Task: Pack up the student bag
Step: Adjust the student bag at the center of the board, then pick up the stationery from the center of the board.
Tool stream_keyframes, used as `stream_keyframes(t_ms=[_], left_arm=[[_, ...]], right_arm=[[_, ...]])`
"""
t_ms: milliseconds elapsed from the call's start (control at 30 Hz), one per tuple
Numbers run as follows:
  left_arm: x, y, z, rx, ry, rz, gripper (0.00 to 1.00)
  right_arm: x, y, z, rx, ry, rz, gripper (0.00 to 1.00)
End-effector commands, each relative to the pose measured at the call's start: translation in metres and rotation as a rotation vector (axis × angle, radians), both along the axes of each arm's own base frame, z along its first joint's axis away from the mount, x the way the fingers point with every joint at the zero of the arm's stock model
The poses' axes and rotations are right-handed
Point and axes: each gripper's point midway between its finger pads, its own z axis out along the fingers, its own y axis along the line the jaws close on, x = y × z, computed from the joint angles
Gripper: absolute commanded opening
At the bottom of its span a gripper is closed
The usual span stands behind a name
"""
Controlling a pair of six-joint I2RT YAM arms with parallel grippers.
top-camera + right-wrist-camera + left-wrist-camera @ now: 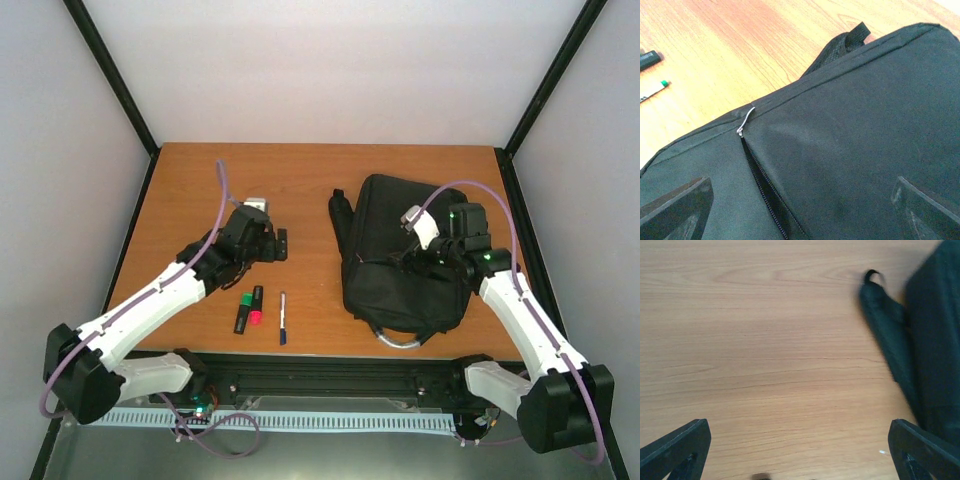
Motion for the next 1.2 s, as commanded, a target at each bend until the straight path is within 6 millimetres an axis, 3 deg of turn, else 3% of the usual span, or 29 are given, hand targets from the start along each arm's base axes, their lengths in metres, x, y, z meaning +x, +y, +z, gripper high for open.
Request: stream_keyframes(t_ms=[0, 100, 167, 267, 333, 533, 700, 800, 933, 1100, 1167], left_arm=[[-0.005, 0.055, 0.004, 0.217, 0.009, 0.214, 1.00], [-0.006, 0.044, -0.003, 0.283, 0.057, 0.096, 1.00], [-0.010, 0.042, -0.009, 0.240, 0.070, 0.094, 1.00], [-0.021, 0.022, -0.016, 0.135, 0.113, 0.007, 0.99], [-0.028, 0.015, -0.024, 0.105, 0.160, -0.025, 0.86], [-0.050, 0.007, -0.054, 0.084, 0.340, -0.037, 0.64], [-0.074, -0.007, -0.074, 0.022, 0.440, -0.059, 0.52], [-0.089, -0.015, -0.087, 0.031, 0.485, -0.073, 0.50], [-0.107, -0.017, -0.106, 0.084, 0.538, -0.059, 0.51], [-0.121, -0.012, -0.118, 0.153, 0.572, -0.044, 0.51], [-0.125, -0.010, -0.123, 0.149, 0.587, -0.036, 0.50]], right_arm=[[-0.005, 0.002, 0.010, 0.007, -0.061, 0.033, 1.00], [-0.003, -0.003, 0.013, -0.003, -0.087, 0.000, 1.00], [-0.005, -0.002, 0.013, 0.004, -0.075, 0.002, 1.00], [-0.002, -0.005, 0.016, -0.005, -0.085, -0.015, 1.00], [0.006, -0.013, 0.017, -0.019, -0.098, -0.084, 1.00], [0.019, -0.026, -0.008, -0.089, -0.042, -0.160, 1.00], [0.029, -0.032, -0.032, -0.124, 0.068, -0.211, 1.00], [0.029, -0.030, -0.038, -0.113, 0.163, -0.213, 1.00], [0.030, -0.041, -0.022, -0.137, 0.063, -0.247, 1.00], [0.032, -0.059, 0.016, -0.048, -0.044, -0.373, 1.00], [0.029, -0.051, 0.035, 0.050, -0.005, -0.332, 1.00]])
